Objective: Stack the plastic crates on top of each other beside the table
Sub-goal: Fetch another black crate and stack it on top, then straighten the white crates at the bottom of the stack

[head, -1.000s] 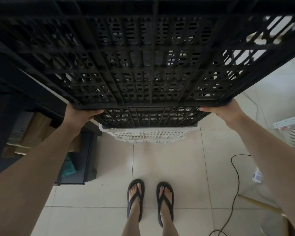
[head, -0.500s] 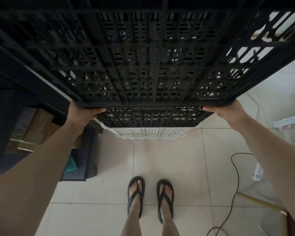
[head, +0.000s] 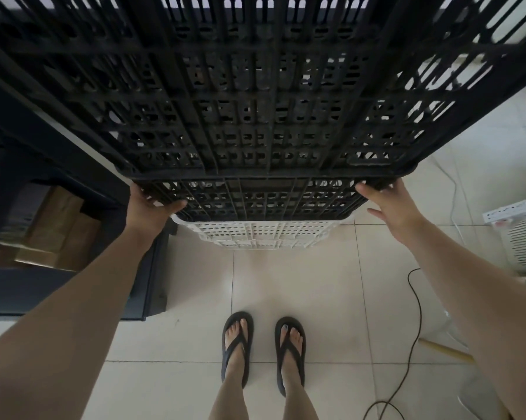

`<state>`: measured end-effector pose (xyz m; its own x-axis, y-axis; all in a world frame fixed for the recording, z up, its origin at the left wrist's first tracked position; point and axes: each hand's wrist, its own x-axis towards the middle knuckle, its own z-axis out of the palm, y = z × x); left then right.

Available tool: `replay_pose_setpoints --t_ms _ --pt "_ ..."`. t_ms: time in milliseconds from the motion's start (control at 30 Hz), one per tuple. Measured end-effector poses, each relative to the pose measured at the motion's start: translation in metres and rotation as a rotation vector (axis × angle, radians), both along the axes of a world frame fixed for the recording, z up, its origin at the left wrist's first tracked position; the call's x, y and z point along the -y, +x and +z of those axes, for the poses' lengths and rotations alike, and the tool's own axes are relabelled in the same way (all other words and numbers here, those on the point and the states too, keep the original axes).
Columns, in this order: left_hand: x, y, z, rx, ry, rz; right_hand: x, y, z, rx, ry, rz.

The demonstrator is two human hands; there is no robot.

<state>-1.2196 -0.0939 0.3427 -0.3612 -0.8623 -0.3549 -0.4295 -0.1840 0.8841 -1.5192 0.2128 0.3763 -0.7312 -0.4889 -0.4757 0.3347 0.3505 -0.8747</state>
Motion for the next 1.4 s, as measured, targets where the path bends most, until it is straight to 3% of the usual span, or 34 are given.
replay_pose_setpoints --t_ms 333,533,700,900,1100,1300,1400 --pt "-0.038 0.003 -0.081 0.138 -0.082 -0.085 -0.006 0.04 -0.093 -0.063 0.044 -0.026" --pt "-0.072 0.006 -0.135 0.382 -0.275 -0.195 -0.003 0.075 -0.152 -0.244 0.16 0.085" --pt "-0.077 0.012 -0.192 0.463 -0.342 -0.183 0.003 0.092 -0.214 -0.319 0.249 -0.026" --pt "-0.067 0.017 -0.297 0.411 -0.224 -0.109 -0.003 0.079 -0.324 -0.265 0.347 -0.006" --pt "-0.068 -0.005 -0.399 0.305 -0.23 -0.056 0.002 0.055 -0.423 -0.363 0.309 -0.066" --pt "-0.028 -0.017 -0.446 0.171 -0.343 0.112 0.014 0.02 -0.477 -0.516 0.202 -0.101" --pt "-0.02 -0.015 -0.455 0.12 -0.354 0.125 0.012 0.011 -0.496 -0.59 0.266 -0.083"
